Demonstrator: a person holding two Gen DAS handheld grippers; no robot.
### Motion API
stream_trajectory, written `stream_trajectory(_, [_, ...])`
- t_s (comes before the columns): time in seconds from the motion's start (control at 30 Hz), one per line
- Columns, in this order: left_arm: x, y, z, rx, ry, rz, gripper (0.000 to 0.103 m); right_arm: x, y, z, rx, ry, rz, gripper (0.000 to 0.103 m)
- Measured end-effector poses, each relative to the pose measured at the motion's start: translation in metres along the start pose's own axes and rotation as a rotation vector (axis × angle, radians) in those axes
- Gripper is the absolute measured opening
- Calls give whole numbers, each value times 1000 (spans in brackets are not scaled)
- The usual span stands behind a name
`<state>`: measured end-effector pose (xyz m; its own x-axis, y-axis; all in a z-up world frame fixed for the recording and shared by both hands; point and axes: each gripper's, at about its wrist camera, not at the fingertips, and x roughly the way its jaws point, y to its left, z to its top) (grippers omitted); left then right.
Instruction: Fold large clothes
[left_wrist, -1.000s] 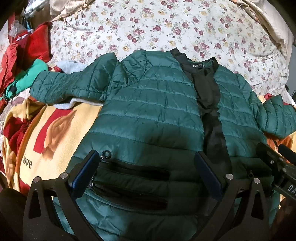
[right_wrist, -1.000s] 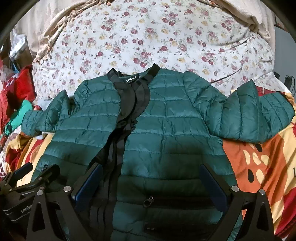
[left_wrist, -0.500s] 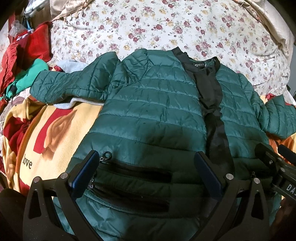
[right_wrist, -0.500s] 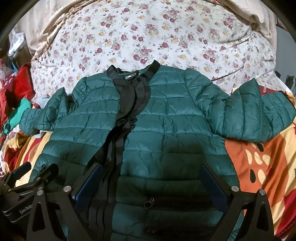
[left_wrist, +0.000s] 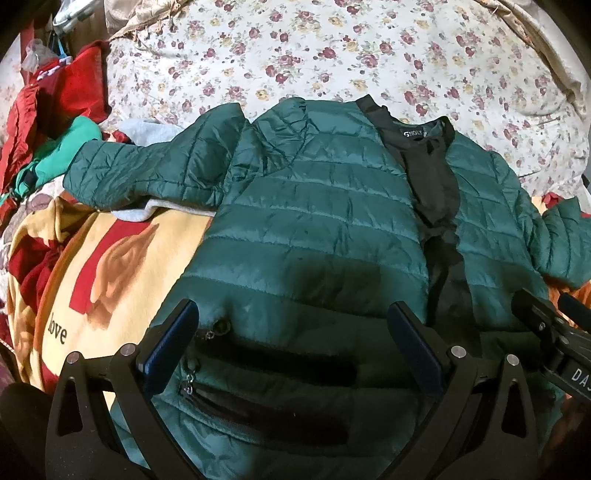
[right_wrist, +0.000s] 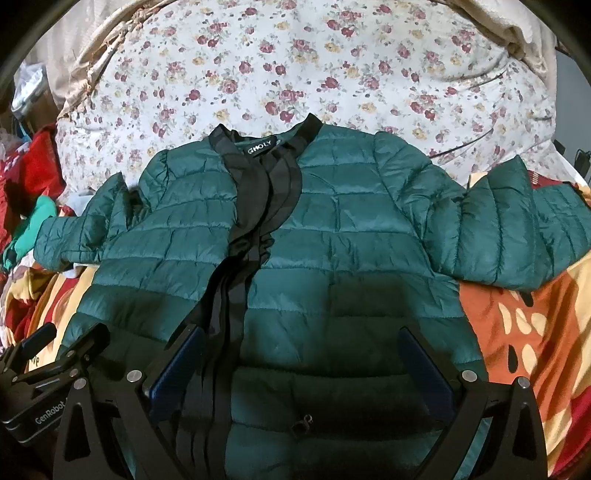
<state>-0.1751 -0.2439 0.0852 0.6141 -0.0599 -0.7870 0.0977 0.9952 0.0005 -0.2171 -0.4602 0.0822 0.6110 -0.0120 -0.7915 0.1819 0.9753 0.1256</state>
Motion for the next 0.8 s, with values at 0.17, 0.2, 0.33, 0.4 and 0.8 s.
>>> stream_trajectory(0.17, [5, 1, 9, -3, -7, 12, 102, 6, -2, 6, 3, 5, -2, 103])
stream_trajectory(0.2, [6, 1, 11, -4, -7, 14, 102, 8, -3, 7, 9, 7, 1, 103])
stream_trajectory(0.33, [13, 2, 18, -3, -6, 27, 102, 13, -3, 13, 15, 9, 2, 103])
stream_trajectory(0.4, [15, 3, 21, -6, -5, 31, 102, 16, -2, 17, 11, 6, 1, 103])
stream_trajectory(0.8, [26, 13, 34, -41, -8, 46, 102, 35, 10, 27, 2, 21, 19, 103])
